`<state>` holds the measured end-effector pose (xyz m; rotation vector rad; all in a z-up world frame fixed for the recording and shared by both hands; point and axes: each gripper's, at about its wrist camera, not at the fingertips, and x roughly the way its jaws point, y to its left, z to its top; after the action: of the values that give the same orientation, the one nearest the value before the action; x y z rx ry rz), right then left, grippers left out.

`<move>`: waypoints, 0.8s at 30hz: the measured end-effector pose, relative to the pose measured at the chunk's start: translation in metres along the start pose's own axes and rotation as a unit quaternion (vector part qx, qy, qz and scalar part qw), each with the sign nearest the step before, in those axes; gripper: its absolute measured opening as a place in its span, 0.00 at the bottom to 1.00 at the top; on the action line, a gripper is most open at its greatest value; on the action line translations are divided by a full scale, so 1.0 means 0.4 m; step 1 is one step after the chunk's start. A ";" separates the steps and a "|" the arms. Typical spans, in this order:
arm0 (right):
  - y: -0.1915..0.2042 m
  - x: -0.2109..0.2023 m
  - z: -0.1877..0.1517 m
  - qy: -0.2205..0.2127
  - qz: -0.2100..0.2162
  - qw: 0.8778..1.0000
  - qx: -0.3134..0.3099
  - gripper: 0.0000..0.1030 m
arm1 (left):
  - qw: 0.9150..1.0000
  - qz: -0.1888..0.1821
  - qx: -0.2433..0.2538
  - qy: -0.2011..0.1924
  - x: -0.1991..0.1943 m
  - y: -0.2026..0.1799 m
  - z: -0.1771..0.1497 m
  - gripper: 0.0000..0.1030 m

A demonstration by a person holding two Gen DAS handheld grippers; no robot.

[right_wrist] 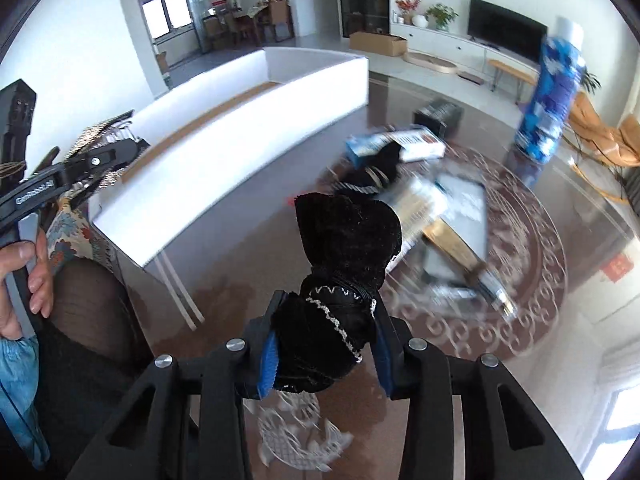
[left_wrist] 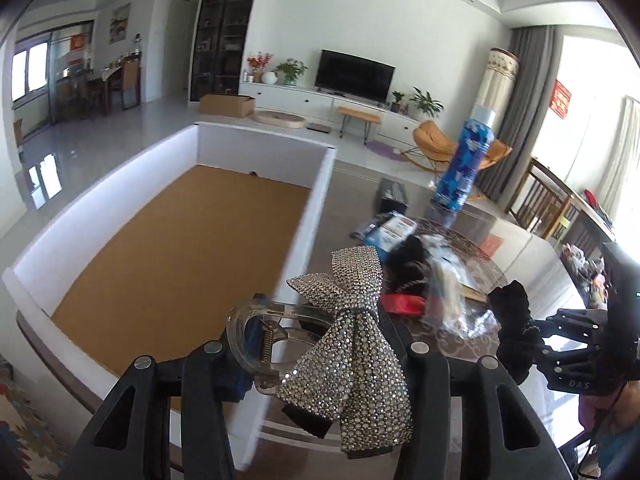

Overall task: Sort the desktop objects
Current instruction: 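Carry both items into the cardboard box and open both tools to drop them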

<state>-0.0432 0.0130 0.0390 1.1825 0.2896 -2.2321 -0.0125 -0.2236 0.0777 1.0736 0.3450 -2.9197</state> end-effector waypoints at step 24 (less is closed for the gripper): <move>0.636 0.443 0.388 -0.007 0.047 0.984 -0.173 0.73 | 0.979 0.164 -0.057 0.110 0.229 0.396 0.101 0.82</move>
<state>-0.0746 -0.3306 0.0060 0.9721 0.5780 -2.0061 -0.0946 -0.3805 0.0169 1.2986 0.2999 -2.4712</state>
